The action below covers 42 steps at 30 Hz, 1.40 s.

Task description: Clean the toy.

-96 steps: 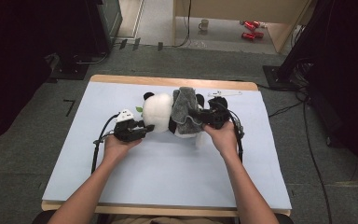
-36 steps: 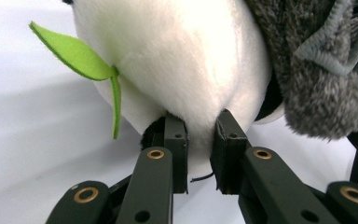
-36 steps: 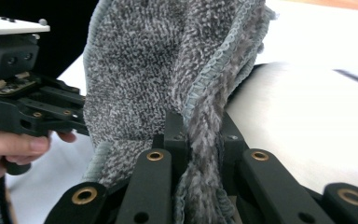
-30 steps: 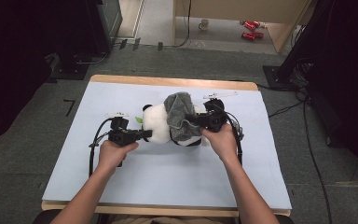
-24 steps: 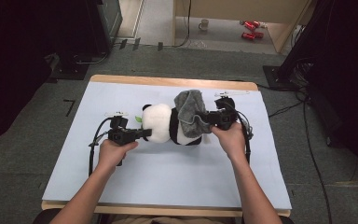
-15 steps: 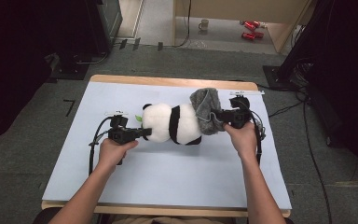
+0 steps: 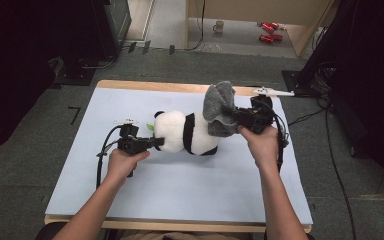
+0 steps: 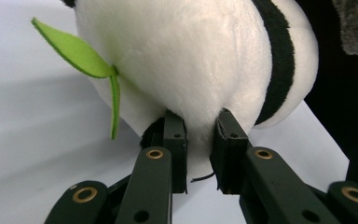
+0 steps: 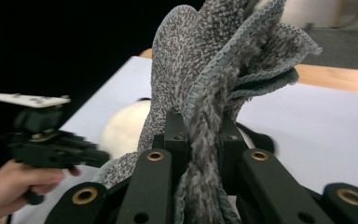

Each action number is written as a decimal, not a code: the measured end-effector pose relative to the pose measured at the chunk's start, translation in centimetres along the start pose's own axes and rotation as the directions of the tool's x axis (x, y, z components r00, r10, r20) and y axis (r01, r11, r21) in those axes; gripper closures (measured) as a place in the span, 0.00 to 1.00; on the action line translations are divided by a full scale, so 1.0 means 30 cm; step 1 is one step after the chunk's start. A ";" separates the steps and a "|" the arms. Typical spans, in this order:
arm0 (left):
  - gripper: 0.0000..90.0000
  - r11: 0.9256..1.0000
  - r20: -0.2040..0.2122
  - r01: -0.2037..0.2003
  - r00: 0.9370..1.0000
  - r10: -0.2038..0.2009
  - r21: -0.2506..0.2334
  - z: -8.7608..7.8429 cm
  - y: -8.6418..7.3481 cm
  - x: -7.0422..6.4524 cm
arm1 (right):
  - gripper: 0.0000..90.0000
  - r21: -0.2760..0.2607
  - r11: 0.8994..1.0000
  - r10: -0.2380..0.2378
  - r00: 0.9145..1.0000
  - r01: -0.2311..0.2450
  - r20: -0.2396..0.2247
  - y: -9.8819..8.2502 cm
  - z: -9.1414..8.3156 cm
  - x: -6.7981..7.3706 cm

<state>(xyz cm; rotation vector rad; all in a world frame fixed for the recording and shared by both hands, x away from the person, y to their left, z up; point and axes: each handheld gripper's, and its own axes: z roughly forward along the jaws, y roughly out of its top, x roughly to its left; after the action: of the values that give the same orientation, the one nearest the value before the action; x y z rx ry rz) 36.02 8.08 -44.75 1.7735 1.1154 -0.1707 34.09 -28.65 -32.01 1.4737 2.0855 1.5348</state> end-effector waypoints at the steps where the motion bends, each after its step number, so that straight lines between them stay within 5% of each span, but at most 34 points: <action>1: 0.87 1.000 -0.002 -0.002 1.000 0.002 -0.002 0.001 0.000 -0.003 | 0.89 0.002 1.000 -0.005 1.000 0.005 -0.012 0.001 0.008 0.014; 9: 0.87 0.999 -0.003 -0.033 0.999 0.033 -0.023 0.001 -0.009 -0.039 | 0.89 0.050 0.998 -0.020 0.985 0.029 -0.173 -0.035 0.149 0.122; 16: 0.87 0.995 -0.047 -0.091 0.995 0.089 -0.044 -0.003 -0.025 -0.074 | 0.89 0.132 0.987 -0.061 0.971 0.094 -0.233 -0.089 0.285 0.209; 22: 0.87 0.996 -0.058 -0.089 0.994 0.087 -0.030 -0.004 -0.034 -0.073 | 0.89 0.213 0.970 -0.083 0.981 0.120 -0.177 -0.146 0.375 0.186; 28: 0.87 0.999 -0.042 -0.050 0.998 0.049 -0.019 -0.002 -0.036 -0.034 | 0.89 0.246 0.960 -0.106 0.988 0.130 -0.108 -0.148 0.371 0.146; 42: 0.87 0.999 -0.046 -0.043 0.998 0.042 -0.006 -0.003 -0.013 0.024 | 0.89 0.226 0.974 0.008 0.998 0.005 -0.056 -0.132 0.253 0.000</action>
<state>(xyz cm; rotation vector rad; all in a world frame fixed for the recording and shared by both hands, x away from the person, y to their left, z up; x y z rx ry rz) 36.10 8.62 -45.35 1.8011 1.1087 -0.1006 36.38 -23.76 -38.65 1.5196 2.3602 1.3927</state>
